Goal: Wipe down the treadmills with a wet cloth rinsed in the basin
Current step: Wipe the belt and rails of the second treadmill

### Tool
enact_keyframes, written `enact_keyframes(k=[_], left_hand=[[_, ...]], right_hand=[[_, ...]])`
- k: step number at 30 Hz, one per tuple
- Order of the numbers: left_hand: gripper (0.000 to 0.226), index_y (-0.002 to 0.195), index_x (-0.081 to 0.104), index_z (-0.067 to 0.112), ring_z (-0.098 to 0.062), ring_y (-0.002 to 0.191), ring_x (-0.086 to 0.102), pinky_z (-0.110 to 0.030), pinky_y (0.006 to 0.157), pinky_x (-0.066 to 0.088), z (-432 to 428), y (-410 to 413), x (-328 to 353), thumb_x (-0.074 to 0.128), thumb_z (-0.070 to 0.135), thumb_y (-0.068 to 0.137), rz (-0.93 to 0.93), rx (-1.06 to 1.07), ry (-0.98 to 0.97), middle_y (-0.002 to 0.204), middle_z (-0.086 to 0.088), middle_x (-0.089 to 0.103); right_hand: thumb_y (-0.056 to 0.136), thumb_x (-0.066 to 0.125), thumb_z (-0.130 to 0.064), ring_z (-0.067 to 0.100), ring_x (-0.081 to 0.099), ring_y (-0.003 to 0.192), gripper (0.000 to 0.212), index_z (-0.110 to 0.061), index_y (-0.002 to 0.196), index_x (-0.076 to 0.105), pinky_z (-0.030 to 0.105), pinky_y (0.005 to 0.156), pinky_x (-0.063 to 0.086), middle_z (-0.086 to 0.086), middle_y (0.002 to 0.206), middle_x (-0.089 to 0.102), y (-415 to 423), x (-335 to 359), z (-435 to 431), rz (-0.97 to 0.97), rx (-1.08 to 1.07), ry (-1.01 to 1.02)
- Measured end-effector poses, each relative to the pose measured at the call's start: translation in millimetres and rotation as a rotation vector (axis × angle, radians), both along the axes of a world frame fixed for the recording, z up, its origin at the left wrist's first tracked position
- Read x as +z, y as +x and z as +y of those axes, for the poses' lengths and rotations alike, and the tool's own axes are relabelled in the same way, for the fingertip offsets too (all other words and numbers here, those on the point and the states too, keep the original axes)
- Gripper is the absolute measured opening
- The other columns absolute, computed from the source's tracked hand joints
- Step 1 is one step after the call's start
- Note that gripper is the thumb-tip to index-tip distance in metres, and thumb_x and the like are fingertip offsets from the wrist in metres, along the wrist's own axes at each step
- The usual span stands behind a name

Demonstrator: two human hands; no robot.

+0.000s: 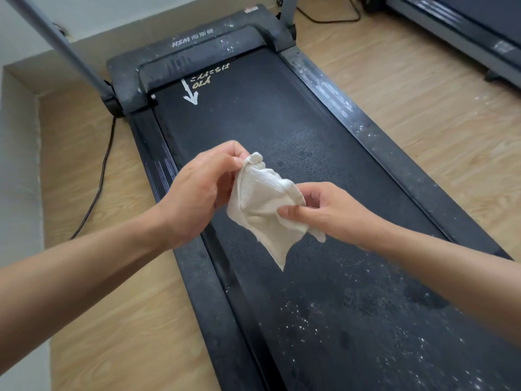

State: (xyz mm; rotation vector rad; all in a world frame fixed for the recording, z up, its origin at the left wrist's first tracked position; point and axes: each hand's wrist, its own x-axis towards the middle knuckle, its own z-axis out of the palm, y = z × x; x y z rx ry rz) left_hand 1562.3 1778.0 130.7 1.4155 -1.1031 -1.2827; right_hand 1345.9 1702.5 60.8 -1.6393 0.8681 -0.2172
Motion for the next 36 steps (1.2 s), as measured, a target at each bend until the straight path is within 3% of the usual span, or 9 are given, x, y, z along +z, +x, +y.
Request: enact_keyframes(k=[4,7,12,15,21,25,28,31,36], left_hand=[[0.016,0.077,0.057,0.014,-0.026,0.074,0.049,-0.035,0.060,0.035,-6,1,13,0.046,0.019,0.088,0.129,0.054,0.003,0.082,-0.009,0.057],[0.019,0.083,0.059,0.013,-0.019,0.068,0.056,-0.030,0.059,0.043,-9,1,15,0.044,0.018,0.094,0.209,0.085,0.014,0.080,-0.006,0.063],[0.021,0.103,0.057,0.008,-0.022,0.088,0.063,-0.036,0.079,0.053,-12,4,13,0.038,0.018,0.100,0.350,0.138,0.048,0.101,-0.009,0.070],[0.027,0.091,0.062,0.008,-0.020,0.087,0.066,-0.033,0.080,0.055,-13,10,12,0.037,0.016,0.101,0.382,0.213,0.033,0.092,-0.005,0.071],[0.033,0.079,0.055,0.012,-0.014,0.070,0.059,-0.027,0.067,0.054,-15,12,20,0.032,0.016,0.102,0.427,0.174,0.038,0.079,0.000,0.059],[0.030,0.088,0.060,0.011,-0.015,0.082,0.060,-0.032,0.083,0.050,-36,26,38,0.034,0.015,0.102,0.479,0.179,-0.078,0.088,0.000,0.059],[0.032,0.105,0.071,0.004,-0.027,0.099,0.068,-0.040,0.089,0.055,-51,43,21,0.042,0.017,0.103,0.378,0.322,-0.062,0.109,-0.013,0.070],[0.037,0.121,0.066,-0.009,-0.034,0.102,0.069,-0.043,0.084,0.058,-39,46,-23,0.046,0.018,0.104,0.310,0.433,0.121,0.117,-0.023,0.070],[0.021,0.111,0.059,0.003,-0.035,0.092,0.065,-0.045,0.086,0.054,-8,44,-71,0.056,0.023,0.104,0.321,0.389,0.292,0.108,-0.025,0.070]], right_hand=[[0.093,0.079,-0.027,0.007,0.066,0.073,0.012,-0.026,0.102,0.071,0.030,0.070,0.053,-0.007,0.082,0.074,-3,1,2,0.069,-0.001,-0.011],[0.087,0.084,-0.025,0.014,0.076,0.082,0.023,-0.028,0.104,0.068,0.035,0.080,0.060,-0.007,0.088,0.077,-4,3,0,0.147,0.067,-0.013],[0.088,0.079,-0.039,0.020,0.074,0.113,0.040,-0.014,0.118,0.072,0.041,0.104,0.055,0.004,0.115,0.079,-8,14,-12,-0.063,0.056,0.130],[0.091,0.081,-0.028,0.024,0.070,0.101,0.037,-0.005,0.118,0.070,0.051,0.101,0.052,0.017,0.114,0.075,-20,8,-35,-0.163,-0.063,0.094],[0.082,0.078,-0.013,0.021,0.070,0.092,0.013,-0.012,0.095,0.075,0.031,0.086,0.060,0.007,0.097,0.075,-37,23,-58,-0.362,-0.146,0.107],[0.085,0.084,-0.042,0.031,0.061,0.116,0.060,-0.005,0.128,0.063,0.044,0.104,0.051,0.015,0.127,0.065,-29,51,-83,-0.662,-0.263,0.195],[0.100,0.064,-0.036,0.037,0.067,0.121,0.043,-0.008,0.133,0.067,0.060,0.113,0.047,0.014,0.132,0.070,-16,29,-62,-0.470,-0.169,0.289],[0.101,0.071,-0.023,0.049,0.068,0.118,0.031,-0.007,0.127,0.071,0.069,0.101,0.053,0.023,0.126,0.072,-5,16,-36,-0.317,-0.119,0.366],[0.105,0.063,-0.026,0.035,0.074,0.103,0.025,-0.012,0.122,0.074,0.044,0.077,0.058,0.016,0.121,0.075,-6,26,-29,-0.288,-0.143,0.347]])
